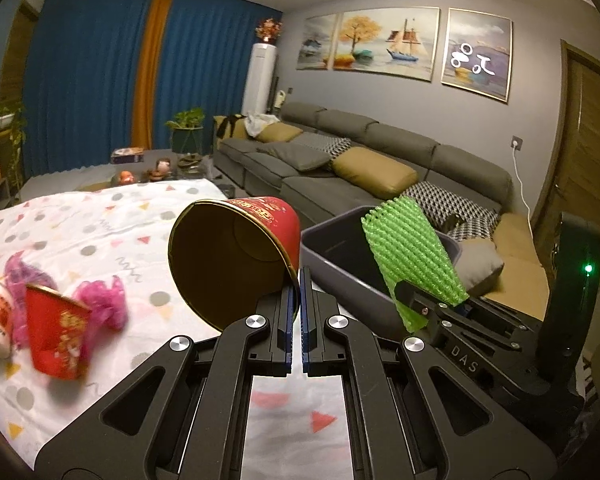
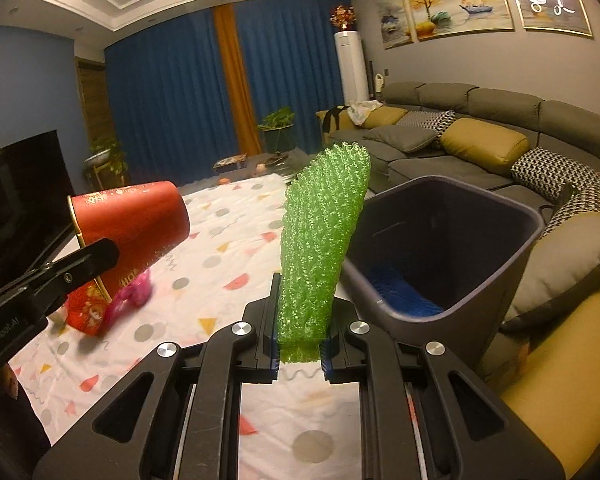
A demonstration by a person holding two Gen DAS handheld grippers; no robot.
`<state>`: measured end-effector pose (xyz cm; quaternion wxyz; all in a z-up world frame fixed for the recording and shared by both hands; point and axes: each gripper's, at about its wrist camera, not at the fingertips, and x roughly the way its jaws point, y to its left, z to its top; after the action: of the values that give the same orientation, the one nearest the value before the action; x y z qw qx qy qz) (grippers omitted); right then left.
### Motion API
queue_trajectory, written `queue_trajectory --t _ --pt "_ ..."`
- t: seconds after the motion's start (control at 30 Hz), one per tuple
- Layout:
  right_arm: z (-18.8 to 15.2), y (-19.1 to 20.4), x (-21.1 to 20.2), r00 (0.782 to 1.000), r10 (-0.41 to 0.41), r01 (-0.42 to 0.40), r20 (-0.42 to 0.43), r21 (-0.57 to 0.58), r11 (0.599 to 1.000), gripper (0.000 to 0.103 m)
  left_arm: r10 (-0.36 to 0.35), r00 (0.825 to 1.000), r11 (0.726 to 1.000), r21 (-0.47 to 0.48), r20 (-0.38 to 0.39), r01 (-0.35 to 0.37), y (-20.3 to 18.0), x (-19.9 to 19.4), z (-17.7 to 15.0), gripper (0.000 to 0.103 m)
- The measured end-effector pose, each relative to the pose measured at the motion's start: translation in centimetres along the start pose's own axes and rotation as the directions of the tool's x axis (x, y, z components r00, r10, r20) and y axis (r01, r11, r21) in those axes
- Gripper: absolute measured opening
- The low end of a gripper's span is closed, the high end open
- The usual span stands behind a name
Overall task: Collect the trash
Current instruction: 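Carry the red cup and green foam net over the grey bin, then open both tools over the grey bin to drop the cup and net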
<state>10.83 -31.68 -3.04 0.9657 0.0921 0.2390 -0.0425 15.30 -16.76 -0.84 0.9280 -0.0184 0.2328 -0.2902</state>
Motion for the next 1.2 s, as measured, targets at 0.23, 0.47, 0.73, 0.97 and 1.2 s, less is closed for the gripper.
queue_trajectory --t 0.23,0.47,0.73,0.97,1.2 --pt "0.8 -3.0 1.0 0.998 -0.06 0.06 0.009 0.038 0.998 0.016 -0.056 0.998 0.998 0.03 -0.005 0.056 -2.4 3.3 1.7 0.002" --pt "1.3 -5.6 2.0 0.995 -0.099 0.098 0.009 0.061 0.993 0.016 -0.104 0.993 0.994 0.035 -0.056 0.106 -4.5 8.1 2.8 0.002" --pt "1.1 -7.3 3.4 0.992 -0.124 0.125 -0.016 0.093 0.988 0.016 -0.176 0.977 0.983 0.022 -0.124 0.18 -6.1 13.1 2.9 0.002" --pt "1.2 -8.1 4.2 0.991 -0.13 0.132 -0.03 0.11 0.985 0.016 -0.189 0.97 0.98 0.03 -0.151 0.196 -7.1 15.4 2.7 0.002" --pt "1.4 -8.2 4.4 0.991 -0.128 0.131 -0.032 0.118 0.984 0.017 -0.204 0.963 0.978 0.009 -0.175 0.209 -7.3 16.9 2.5 0.002"
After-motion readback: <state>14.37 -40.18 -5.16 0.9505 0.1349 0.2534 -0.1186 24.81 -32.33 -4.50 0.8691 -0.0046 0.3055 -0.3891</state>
